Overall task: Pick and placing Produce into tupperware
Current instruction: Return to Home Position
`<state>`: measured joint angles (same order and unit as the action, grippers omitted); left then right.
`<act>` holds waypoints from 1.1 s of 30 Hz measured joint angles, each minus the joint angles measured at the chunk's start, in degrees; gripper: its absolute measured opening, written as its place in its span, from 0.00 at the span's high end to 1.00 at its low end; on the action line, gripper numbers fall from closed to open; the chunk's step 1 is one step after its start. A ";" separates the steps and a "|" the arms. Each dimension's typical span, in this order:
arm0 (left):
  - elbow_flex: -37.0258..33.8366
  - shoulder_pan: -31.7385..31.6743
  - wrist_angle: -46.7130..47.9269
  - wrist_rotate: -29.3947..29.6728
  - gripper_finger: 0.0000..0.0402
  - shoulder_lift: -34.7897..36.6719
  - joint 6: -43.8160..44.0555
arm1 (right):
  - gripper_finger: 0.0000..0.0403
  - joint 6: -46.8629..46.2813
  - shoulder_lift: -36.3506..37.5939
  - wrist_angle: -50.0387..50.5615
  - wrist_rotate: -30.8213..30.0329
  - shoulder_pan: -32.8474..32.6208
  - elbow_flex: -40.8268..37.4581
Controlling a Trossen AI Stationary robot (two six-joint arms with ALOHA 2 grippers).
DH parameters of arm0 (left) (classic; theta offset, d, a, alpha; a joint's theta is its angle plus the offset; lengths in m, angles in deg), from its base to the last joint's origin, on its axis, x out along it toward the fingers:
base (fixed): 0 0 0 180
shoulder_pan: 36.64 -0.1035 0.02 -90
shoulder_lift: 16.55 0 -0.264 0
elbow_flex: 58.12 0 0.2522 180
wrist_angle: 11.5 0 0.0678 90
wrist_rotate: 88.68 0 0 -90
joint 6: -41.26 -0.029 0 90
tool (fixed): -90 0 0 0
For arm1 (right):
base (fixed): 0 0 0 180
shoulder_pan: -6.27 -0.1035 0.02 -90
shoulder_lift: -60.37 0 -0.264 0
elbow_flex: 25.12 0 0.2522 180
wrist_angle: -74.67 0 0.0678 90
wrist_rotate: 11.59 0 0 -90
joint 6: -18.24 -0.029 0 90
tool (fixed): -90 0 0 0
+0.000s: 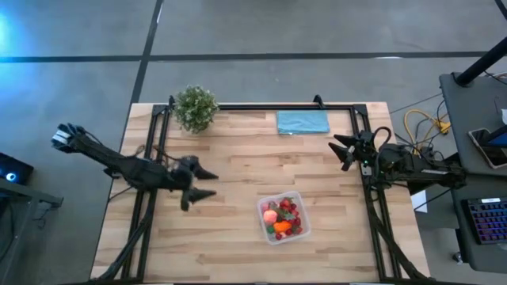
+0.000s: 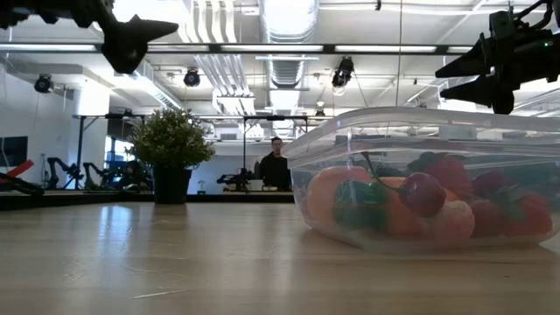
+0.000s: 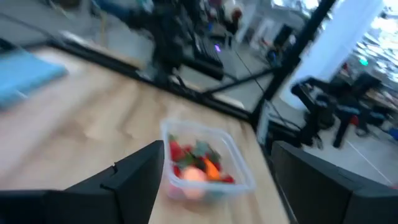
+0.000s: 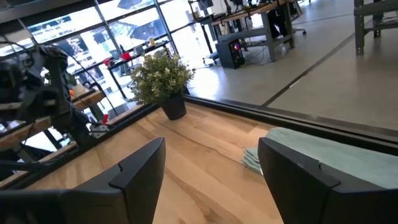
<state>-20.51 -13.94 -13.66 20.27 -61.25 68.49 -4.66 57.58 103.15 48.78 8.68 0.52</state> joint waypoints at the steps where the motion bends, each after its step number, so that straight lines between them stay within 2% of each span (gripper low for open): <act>1: -0.86 -0.76 0.37 0.15 0.30 2.33 -1.21 | 0.38 -0.01 0.00 0.00 0.01 0.00 0.00; 7: -4.68 -4.91 2.66 4.90 0.30 15.60 -7.08 | 0.39 0.00 0.00 0.02 0.01 -0.01 0.00; 13: -10.46 -7.39 4.81 11.28 0.30 25.13 -9.97 | 0.39 -0.01 0.00 0.00 0.00 -0.01 0.00; 18: -15.88 -8.11 5.90 11.17 0.30 36.52 -9.30 | 0.38 -0.01 0.00 0.02 0.01 -0.02 0.00; 22: -20.30 -8.11 5.29 5.90 0.30 44.25 -8.03 | 0.39 0.01 0.00 0.02 0.02 0.00 0.00; 28: -21.83 -8.07 3.14 -2.12 0.30 39.59 -1.72 | 0.39 0.00 0.00 0.02 0.00 -0.01 0.02; 30: -22.02 -8.09 -2.07 -4.76 0.30 39.05 -3.24 | 0.38 0.00 0.00 0.04 0.01 -0.01 0.01; 33: -20.99 -8.08 -14.03 -9.19 0.30 37.78 -11.01 | 0.38 -0.01 0.02 0.02 0.00 0.01 0.02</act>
<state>-41.50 -22.02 -27.69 11.08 -23.47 57.48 -4.67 57.61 103.18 48.78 8.68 0.55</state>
